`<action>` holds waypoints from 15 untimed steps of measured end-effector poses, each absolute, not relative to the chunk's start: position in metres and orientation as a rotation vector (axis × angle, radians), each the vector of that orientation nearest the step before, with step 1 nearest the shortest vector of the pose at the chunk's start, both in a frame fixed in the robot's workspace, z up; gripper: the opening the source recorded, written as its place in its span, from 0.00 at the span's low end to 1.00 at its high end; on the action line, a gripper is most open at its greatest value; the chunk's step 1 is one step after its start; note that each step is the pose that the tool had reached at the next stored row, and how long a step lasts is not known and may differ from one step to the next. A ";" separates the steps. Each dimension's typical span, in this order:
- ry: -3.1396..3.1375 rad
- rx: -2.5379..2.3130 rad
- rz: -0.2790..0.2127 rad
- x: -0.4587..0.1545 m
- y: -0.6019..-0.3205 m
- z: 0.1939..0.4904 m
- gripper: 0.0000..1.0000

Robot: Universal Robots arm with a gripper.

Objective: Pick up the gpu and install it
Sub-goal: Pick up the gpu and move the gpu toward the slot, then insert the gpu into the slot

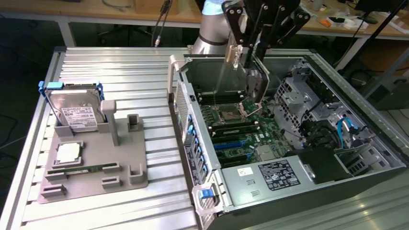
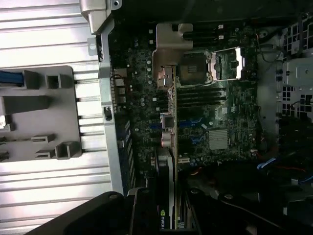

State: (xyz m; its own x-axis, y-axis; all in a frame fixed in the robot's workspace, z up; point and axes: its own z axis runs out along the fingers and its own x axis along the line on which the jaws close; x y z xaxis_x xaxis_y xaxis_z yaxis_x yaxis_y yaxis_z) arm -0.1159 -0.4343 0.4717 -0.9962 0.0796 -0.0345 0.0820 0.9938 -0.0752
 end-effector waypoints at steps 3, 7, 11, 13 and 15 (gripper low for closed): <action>3.105 0.126 -0.119 -0.080 -0.434 0.472 0.27; 3.103 0.126 -0.119 -0.047 -0.434 0.472 0.27; 3.103 0.126 -0.119 -0.047 -0.434 0.472 0.27; 3.103 0.126 -0.119 -0.047 -0.434 0.472 0.27; 3.103 0.125 -0.119 -0.047 -0.434 0.472 0.27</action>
State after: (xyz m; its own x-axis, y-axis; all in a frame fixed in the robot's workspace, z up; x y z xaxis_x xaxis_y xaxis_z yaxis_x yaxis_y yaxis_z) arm -0.0467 -0.4343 0.4717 -0.9962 0.0789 -0.0364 0.0814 0.9938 -0.0750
